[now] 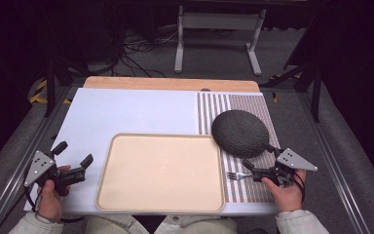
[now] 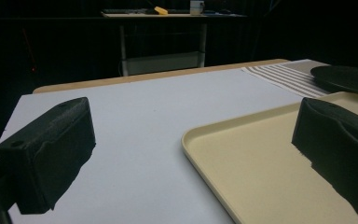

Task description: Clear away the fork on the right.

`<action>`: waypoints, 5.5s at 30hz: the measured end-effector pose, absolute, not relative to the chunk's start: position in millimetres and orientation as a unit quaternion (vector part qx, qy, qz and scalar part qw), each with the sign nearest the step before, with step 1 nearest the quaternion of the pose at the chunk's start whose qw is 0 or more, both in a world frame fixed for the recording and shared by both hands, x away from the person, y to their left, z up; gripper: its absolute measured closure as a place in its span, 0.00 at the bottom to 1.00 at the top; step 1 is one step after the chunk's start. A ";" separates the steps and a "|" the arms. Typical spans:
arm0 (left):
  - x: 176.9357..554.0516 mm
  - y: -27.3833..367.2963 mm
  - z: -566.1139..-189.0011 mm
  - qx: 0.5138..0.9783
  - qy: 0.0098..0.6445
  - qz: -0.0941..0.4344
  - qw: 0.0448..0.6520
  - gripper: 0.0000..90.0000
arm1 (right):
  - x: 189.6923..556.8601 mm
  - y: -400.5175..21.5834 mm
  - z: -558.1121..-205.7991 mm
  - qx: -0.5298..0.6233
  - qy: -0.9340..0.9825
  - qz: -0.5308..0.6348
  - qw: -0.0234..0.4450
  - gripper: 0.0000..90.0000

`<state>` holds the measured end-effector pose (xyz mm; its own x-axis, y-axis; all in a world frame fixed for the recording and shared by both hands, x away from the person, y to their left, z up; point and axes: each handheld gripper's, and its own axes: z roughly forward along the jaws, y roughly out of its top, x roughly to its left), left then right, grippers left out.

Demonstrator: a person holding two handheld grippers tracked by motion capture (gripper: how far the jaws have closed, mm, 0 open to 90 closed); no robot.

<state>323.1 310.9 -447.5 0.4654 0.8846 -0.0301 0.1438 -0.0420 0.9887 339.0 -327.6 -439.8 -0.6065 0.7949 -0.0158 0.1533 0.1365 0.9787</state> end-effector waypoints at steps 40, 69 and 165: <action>323.4 311.9 -447.8 0.642 0.409 0.333 0.557 0.00 | 346.0 -312.4 -403.5 0.325 0.725 0.547 0.262 0.04; 324.9 310.0 -449.2 0.645 0.409 0.331 0.554 0.00 | 380.1 -295.6 -362.3 0.255 0.884 0.342 0.191 0.06; 326.6 310.4 -449.1 0.643 0.411 0.328 0.557 0.00 | 398.0 -282.6 -412.7 0.032 0.999 -0.035 0.008 0.86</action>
